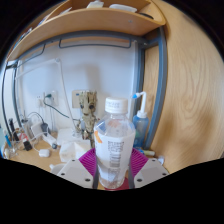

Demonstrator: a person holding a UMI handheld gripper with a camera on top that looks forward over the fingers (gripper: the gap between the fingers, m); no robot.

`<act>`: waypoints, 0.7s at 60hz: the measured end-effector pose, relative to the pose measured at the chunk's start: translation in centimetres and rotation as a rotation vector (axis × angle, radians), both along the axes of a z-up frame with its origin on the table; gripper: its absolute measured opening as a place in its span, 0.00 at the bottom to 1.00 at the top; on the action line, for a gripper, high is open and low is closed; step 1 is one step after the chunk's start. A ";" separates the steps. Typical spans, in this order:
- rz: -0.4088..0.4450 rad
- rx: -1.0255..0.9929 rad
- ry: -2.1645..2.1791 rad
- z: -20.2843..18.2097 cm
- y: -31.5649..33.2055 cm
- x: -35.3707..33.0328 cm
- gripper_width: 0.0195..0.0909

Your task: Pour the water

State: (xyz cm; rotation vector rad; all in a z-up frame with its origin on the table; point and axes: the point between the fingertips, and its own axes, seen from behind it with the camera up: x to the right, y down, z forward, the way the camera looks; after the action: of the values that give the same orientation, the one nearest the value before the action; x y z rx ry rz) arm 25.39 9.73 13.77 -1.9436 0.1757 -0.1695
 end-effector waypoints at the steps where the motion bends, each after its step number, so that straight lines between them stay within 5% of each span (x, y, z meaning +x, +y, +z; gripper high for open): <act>1: 0.001 -0.005 -0.004 -0.5 0.1 0.2 0.30; 16: 0.030 -0.031 -0.054 -6.0 0.4 1.2 0.32; 33: 0.001 0.030 0.013 -5.8 -0.2 1.7 0.49; 42: 0.043 -0.024 0.017 -6.3 -1.8 0.4 0.78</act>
State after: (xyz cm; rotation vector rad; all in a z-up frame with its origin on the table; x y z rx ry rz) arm 25.76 7.92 7.43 -1.9716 0.1437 -0.1274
